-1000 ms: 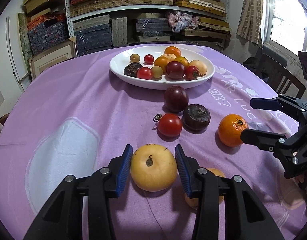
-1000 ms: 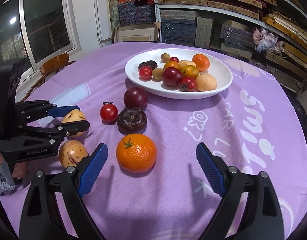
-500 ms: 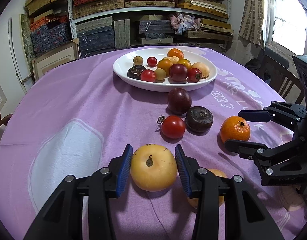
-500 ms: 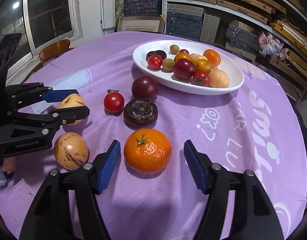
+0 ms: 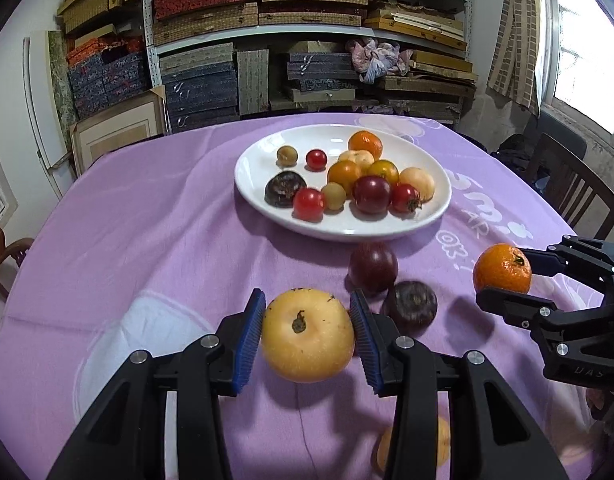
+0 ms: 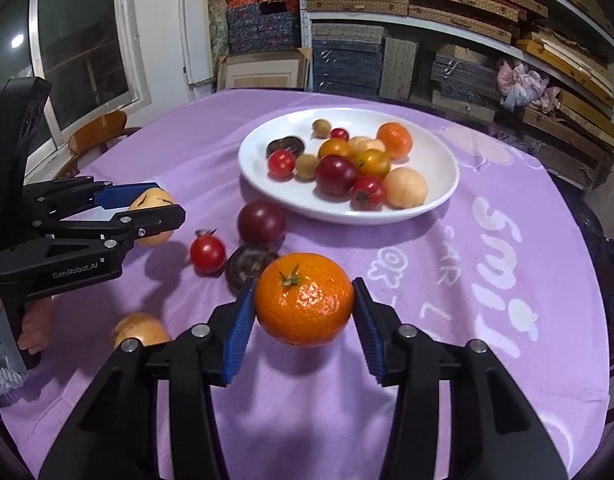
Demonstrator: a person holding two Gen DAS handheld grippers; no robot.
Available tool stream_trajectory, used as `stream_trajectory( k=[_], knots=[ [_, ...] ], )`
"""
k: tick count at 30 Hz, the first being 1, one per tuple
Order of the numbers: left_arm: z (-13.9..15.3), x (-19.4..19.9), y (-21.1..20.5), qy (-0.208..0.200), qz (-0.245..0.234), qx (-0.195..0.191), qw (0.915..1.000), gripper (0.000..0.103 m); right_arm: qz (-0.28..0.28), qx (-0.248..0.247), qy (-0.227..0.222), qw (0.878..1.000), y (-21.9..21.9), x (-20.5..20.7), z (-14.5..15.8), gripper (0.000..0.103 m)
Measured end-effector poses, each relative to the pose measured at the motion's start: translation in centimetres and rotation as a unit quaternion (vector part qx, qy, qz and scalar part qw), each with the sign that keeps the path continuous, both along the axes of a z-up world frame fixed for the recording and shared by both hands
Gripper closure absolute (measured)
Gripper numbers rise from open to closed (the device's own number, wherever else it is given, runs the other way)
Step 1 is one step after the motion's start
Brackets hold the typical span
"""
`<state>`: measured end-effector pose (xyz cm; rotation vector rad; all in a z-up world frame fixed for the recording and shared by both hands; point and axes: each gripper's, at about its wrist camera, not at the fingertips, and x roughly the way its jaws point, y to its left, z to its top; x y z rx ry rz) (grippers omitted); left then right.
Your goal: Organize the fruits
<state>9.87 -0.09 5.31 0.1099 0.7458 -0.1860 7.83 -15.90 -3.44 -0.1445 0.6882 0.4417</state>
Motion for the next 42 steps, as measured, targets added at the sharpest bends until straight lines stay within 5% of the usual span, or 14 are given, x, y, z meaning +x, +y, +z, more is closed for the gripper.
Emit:
stream_trajectory(
  k=[9,15,22,29,42],
  knots=[
    [1.8,9.4,-2.7,-0.001,0.018,-0.005,0.9998,0.059,-0.090,0.022,-0.020,0.995,-1.6,10.3,3.7,0.056],
    [0.3,13.1,-3.2,0.008,0.031,-0.002,0.9995,0.059,-0.112,0.027,0.002,0.993,-1.4,16.5,3.3,0.056],
    [0.3,14.3,-3.6,-0.005,0.036,-0.001,0.9993,0.059,-0.120,0.031,0.017,0.992,-1.2,19.1,1.7,0.051],
    [1.1,12.6,-3.2,-0.026,0.045,0.000,0.9986,0.058,-0.116,0.053,0.006,0.992,-2.4,17.0,2.3,0.044],
    [3.3,3.5,-1.6,-0.062,0.052,0.004,0.9967,0.057,-0.085,0.057,-0.028,0.994,-3.3,4.6,1.9,0.032]
  ],
)
